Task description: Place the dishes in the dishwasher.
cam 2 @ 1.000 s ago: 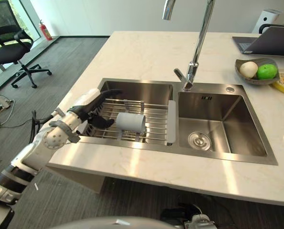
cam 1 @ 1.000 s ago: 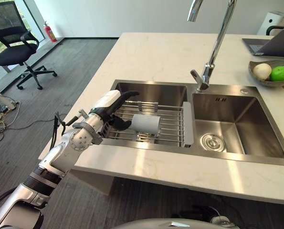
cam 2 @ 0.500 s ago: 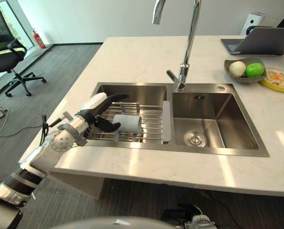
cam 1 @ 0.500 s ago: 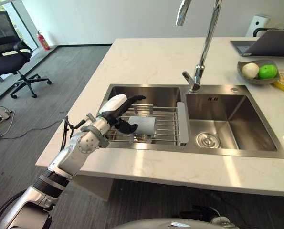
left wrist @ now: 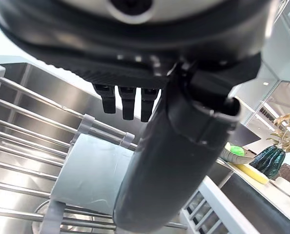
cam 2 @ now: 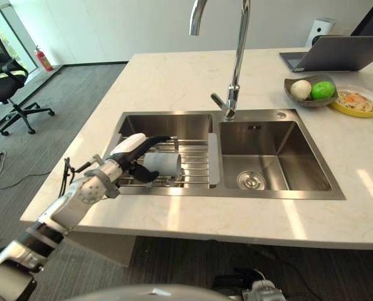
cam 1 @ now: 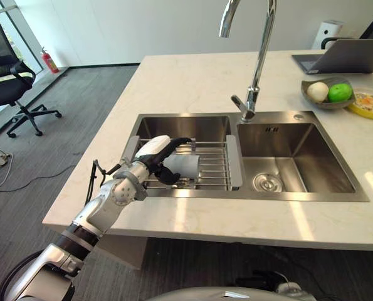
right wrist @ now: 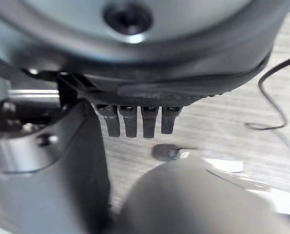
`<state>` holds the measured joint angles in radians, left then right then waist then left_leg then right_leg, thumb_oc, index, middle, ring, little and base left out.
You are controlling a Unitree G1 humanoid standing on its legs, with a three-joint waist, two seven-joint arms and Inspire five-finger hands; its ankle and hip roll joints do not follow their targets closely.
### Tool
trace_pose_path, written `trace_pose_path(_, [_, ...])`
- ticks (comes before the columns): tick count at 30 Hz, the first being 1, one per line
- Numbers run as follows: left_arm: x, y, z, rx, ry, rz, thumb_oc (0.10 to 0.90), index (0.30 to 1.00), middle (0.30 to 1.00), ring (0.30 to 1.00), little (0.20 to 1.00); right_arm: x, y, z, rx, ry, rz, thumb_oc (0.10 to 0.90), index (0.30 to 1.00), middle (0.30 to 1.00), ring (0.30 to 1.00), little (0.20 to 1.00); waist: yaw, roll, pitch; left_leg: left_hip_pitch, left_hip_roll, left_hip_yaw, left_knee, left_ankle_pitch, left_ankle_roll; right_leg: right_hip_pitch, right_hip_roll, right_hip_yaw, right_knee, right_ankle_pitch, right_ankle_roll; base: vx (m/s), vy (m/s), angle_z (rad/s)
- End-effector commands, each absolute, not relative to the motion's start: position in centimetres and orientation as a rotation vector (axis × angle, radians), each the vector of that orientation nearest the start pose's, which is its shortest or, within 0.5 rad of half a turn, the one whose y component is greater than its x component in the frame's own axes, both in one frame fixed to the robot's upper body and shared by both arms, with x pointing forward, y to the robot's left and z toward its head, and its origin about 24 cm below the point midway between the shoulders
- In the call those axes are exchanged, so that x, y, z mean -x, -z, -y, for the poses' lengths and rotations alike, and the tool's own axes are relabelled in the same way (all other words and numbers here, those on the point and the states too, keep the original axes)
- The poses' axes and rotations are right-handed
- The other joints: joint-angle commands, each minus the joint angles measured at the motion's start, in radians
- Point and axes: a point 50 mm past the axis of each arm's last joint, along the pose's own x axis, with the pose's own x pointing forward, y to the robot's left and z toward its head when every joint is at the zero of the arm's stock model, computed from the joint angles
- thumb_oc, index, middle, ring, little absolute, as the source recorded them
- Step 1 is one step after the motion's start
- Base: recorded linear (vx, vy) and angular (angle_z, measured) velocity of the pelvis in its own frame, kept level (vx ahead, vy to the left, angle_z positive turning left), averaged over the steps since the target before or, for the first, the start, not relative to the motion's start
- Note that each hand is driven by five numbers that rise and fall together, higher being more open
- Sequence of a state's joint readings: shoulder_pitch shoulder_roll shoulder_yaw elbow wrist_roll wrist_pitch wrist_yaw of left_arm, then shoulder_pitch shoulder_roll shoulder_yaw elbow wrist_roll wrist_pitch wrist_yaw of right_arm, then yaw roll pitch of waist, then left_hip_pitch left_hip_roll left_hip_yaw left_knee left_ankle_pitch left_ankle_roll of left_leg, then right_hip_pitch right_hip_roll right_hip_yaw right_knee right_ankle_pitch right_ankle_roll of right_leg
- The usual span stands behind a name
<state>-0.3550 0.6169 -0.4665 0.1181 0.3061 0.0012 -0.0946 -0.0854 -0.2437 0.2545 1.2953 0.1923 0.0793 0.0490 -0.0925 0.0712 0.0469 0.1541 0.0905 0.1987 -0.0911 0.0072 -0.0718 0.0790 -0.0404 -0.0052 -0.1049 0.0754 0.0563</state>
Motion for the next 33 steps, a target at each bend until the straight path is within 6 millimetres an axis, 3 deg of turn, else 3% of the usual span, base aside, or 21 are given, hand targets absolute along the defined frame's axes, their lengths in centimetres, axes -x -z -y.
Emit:
trace_pose_path(1, [-31.8, -13.9, -17.0, -1.085, 0.286, 0.34, 0.8, 0.9, 0.9, 0.9, 0.9, -4.1, 16.8, 23.3, 0.168, 0.01, -1.35, 0.8, 0.9, 0.9, 0.9, 0.9, -0.042, -0.046, 0.01, 0.034, -0.042, -0.024, 0.004, -0.028, -0.01, 0.038, -0.032, -0.005, 0.034, -0.059, 0.077, -0.03, -0.002, 0.0])
trace_pose_path(9, [-32.0, -12.7, -17.9, -1.169, 0.244, 0.293, 0.8, 0.9, 0.9, 0.9, 0.9, -3.4, 17.0, 23.3, 0.173, 0.01, -1.388, 0.8, 0.9, 0.9, 0.9, 0.9, -0.058, -0.04, 0.023, 0.03, -0.039, -0.011, 0.004, -0.028, -0.012, 0.026, -0.033, 0.006, 0.037, -0.058, 0.077, -0.02, -0.001, -0.18])
trace_pose_path(26, [-32.5, -9.0, -15.2, -1.353, 0.433, 0.21, 0.8, 0.9, 0.9, 0.9, 0.9, -4.1, 16.8, 24.0, 0.214, 0.012, -1.382, 0.8, 0.9, 0.9, 0.9, 0.9, -0.071, -0.031, 0.024, 0.032, -0.038, -0.009, 0.004, -0.033, -0.011, 0.027, -0.026, 0.008, 0.035, -0.062, 0.075, 0.0, 0.0, 0.0])
trace_pose_path(27, [-32.5, -9.0, -15.2, -1.353, 0.434, 0.211, 0.707, 0.761, 0.761, 0.761, 0.761, -4.1, 16.8, 24.0, 0.214, 0.013, -1.382, 0.8, 0.9, 0.9, 0.9, 0.9, -0.071, -0.031, 0.024, 0.032, -0.038, -0.009, 0.004, -0.033, -0.011, 0.027, -0.026, 0.008, 0.035, -0.062, 0.075, 0.0, 0.0, 0.0])
trace_pose_path(28, [-32.3, -8.8, -14.9, -1.365, 0.458, 0.217, 0.442, 0.364, 0.364, 0.364, 0.364, -4.2, 16.8, 24.1, 0.216, 0.011, -1.38, 0.8, 0.9, 0.9, 0.9, 0.9, -0.071, -0.031, 0.024, 0.032, -0.039, -0.008, 0.004, -0.034, -0.011, 0.027, -0.026, 0.007, 0.035, -0.062, 0.075, 0.0, 0.0, 0.0])
trace_pose_path(29, [-32.3, -8.9, -14.8, -1.369, 0.463, 0.224, 0.4, 0.3, 0.3, 0.3, 0.3, -4.2, 16.8, 24.1, 0.216, 0.011, -1.379, 0.8, 0.9, 0.9, 0.9, 0.9, -0.071, -0.031, 0.023, 0.032, -0.039, -0.007, 0.004, -0.034, -0.011, 0.027, -0.026, 0.008, 0.034, -0.062, 0.075, 0.0, 0.0, 0.0])
trace_pose_path(33, [-32.0, -8.2, -14.9, -1.353, 0.484, 0.206, 0.4, 0.3, 0.3, 0.3, 0.3, -4.2, 16.8, 24.1, 0.219, 0.007, -1.375, 0.8, 0.9, 0.9, 0.9, 0.9, -0.071, -0.032, 0.022, 0.033, -0.038, -0.005, 0.004, -0.034, -0.011, 0.028, -0.025, 0.007, 0.034, -0.062, 0.075, 0.0, 0.0, 0.0])
